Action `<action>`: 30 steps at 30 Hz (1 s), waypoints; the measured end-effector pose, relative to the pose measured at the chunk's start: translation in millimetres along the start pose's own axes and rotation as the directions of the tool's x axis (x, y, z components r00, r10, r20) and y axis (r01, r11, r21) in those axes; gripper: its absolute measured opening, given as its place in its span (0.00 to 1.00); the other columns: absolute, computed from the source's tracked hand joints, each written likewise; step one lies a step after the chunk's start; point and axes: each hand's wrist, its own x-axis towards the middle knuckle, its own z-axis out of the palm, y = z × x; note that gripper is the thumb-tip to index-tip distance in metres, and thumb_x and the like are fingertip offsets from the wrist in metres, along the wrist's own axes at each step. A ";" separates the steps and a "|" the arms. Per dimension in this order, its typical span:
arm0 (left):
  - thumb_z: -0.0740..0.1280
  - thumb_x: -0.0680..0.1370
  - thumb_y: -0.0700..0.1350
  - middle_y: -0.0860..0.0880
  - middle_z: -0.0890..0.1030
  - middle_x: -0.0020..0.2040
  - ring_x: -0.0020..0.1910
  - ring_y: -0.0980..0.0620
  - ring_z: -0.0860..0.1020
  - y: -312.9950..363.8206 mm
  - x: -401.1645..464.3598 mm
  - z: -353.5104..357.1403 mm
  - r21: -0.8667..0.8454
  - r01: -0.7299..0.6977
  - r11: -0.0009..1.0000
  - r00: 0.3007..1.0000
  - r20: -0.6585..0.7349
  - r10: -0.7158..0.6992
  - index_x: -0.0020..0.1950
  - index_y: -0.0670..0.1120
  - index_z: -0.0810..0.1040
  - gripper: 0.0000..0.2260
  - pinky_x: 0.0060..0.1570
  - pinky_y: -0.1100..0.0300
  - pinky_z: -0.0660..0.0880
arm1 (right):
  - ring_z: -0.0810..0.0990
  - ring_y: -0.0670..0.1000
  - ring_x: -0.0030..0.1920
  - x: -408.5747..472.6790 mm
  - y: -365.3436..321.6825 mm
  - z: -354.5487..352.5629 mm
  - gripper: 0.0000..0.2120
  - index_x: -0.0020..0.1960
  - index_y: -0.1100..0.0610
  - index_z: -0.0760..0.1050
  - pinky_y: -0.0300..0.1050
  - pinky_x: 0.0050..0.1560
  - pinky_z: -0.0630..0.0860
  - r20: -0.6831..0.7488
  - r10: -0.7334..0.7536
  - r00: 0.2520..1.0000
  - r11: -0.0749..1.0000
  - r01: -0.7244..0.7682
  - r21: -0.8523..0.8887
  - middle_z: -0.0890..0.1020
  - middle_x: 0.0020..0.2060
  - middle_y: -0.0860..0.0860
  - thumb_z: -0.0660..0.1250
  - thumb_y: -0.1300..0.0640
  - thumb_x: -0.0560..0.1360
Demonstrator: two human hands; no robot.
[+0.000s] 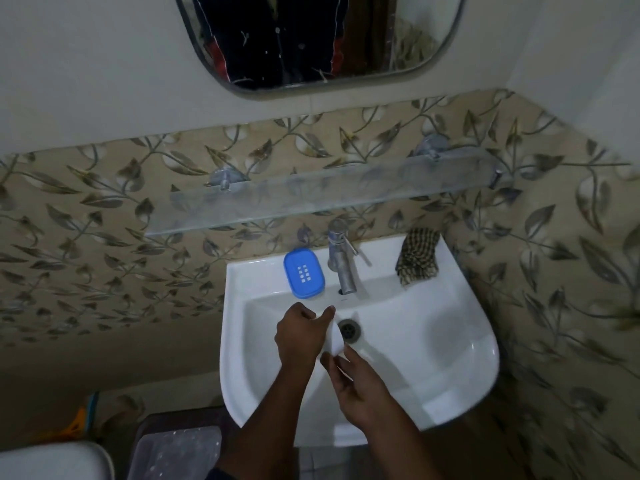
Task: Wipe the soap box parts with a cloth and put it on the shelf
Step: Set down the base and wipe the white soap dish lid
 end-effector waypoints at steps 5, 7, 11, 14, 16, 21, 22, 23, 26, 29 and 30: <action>0.72 0.67 0.67 0.52 0.82 0.36 0.36 0.47 0.82 0.5 -5.2 -0.6 -0.016 0.037 0.999 0.999 0.010 -0.037 0.38 0.50 0.74 0.20 0.43 0.54 0.80 | 0.82 0.60 0.56 -5.2 -4.5 1.4 0.15 0.58 0.70 0.77 0.50 0.53 0.83 -0.008 -0.025 1.000 0.999 0.025 -0.027 0.82 0.55 0.66 0.71 0.62 0.76; 0.72 0.71 0.62 0.52 0.81 0.39 0.40 0.48 0.81 0.7 -10.2 -4.0 -0.055 0.042 0.998 0.999 0.004 -0.042 0.41 0.49 0.76 0.17 0.42 0.57 0.75 | 0.82 0.61 0.57 -7.1 -7.0 2.8 0.14 0.58 0.70 0.77 0.52 0.60 0.79 -0.024 -0.040 0.999 0.999 0.039 -0.035 0.81 0.55 0.65 0.71 0.64 0.75; 0.70 0.76 0.51 0.48 0.83 0.38 0.43 0.46 0.82 -17.8 -23.7 -3.2 -0.273 0.087 0.958 0.996 0.058 -0.074 0.40 0.44 0.77 0.11 0.45 0.50 0.80 | 0.84 0.59 0.54 -8.6 -15.8 -3.7 0.14 0.57 0.67 0.79 0.49 0.55 0.82 -0.058 -0.086 0.995 0.979 0.073 -0.191 0.84 0.51 0.64 0.74 0.63 0.73; 0.70 0.77 0.45 0.42 0.84 0.46 0.49 0.41 0.83 -30.4 -37.1 3.5 -0.515 0.265 0.815 0.958 0.235 -0.163 0.46 0.42 0.80 0.06 0.44 0.49 0.84 | 0.85 0.57 0.51 -12.6 -24.7 -22.5 0.14 0.58 0.64 0.80 0.45 0.46 0.84 -0.061 -0.238 0.969 0.922 0.205 -0.329 0.86 0.49 0.58 0.73 0.63 0.73; 0.68 0.79 0.49 0.41 0.83 0.53 0.52 0.40 0.83 -33.5 -42.9 7.8 -0.568 0.450 0.689 0.881 0.408 -0.240 0.53 0.45 0.80 0.09 0.41 0.51 0.83 | 0.86 0.55 0.50 -17.5 -29.9 -35.3 0.14 0.58 0.62 0.81 0.45 0.46 0.83 -0.023 -0.301 0.953 0.869 0.264 -0.417 0.87 0.49 0.55 0.73 0.62 0.73; 0.63 0.76 0.66 0.34 0.79 0.62 0.55 0.34 0.79 -55.7 -40.5 17.1 -0.572 0.800 0.181 0.599 0.781 -0.176 0.68 0.40 0.77 0.34 0.47 0.44 0.80 | 0.86 0.57 0.51 -24.8 -31.7 -46.4 0.15 0.58 0.62 0.81 0.49 0.54 0.81 0.098 -0.142 0.985 0.809 0.172 -0.561 0.86 0.50 0.57 0.75 0.63 0.71; 0.62 0.75 0.67 0.33 0.79 0.61 0.53 0.35 0.79 -59.9 -39.5 17.4 -0.580 0.806 0.121 0.592 0.791 -0.153 0.69 0.38 0.76 0.36 0.49 0.45 0.79 | 0.85 0.58 0.52 -25.0 -32.0 -43.5 0.16 0.58 0.61 0.81 0.50 0.55 0.81 0.111 -0.124 0.986 0.792 0.166 -0.588 0.86 0.51 0.58 0.75 0.63 0.71; 0.61 0.75 0.68 0.33 0.79 0.59 0.51 0.35 0.79 -62.6 -39.0 16.2 -0.593 0.800 0.092 0.600 0.788 -0.135 0.70 0.38 0.75 0.38 0.50 0.46 0.79 | 0.85 0.58 0.52 -23.4 -32.8 -40.1 0.16 0.58 0.61 0.82 0.50 0.54 0.81 0.119 -0.119 0.986 0.771 0.167 -0.614 0.86 0.51 0.58 0.75 0.62 0.71; 0.60 0.76 0.68 0.35 0.81 0.51 0.47 0.37 0.79 -64.5 -33.7 15.1 -0.663 0.741 0.104 0.671 0.736 -0.084 0.67 0.38 0.77 0.36 0.48 0.47 0.78 | 0.85 0.58 0.51 -20.6 -39.3 -25.1 0.14 0.57 0.62 0.82 0.47 0.52 0.82 0.143 -0.113 0.983 0.706 0.181 -0.685 0.86 0.50 0.58 0.74 0.59 0.73; 0.61 0.77 0.65 0.34 0.80 0.53 0.50 0.36 0.78 -60.7 -30.0 27.8 -0.701 0.670 0.246 0.735 0.674 -0.081 0.64 0.38 0.78 0.32 0.50 0.47 0.76 | 0.86 0.60 0.49 -20.2 -57.0 -18.8 0.10 0.54 0.62 0.83 0.49 0.52 0.82 0.144 -0.152 0.978 0.670 0.209 -0.713 0.86 0.47 0.61 0.70 0.57 0.76; 0.63 0.75 0.64 0.34 0.79 0.54 0.50 0.37 0.77 -54.0 -33.7 32.4 -0.690 0.656 0.306 0.740 0.668 -0.081 0.66 0.38 0.77 0.32 0.51 0.47 0.75 | 0.85 0.61 0.47 -20.5 -66.1 -20.0 0.10 0.54 0.64 0.82 0.49 0.49 0.83 0.119 -0.196 0.973 0.688 0.223 -0.691 0.86 0.46 0.63 0.69 0.58 0.77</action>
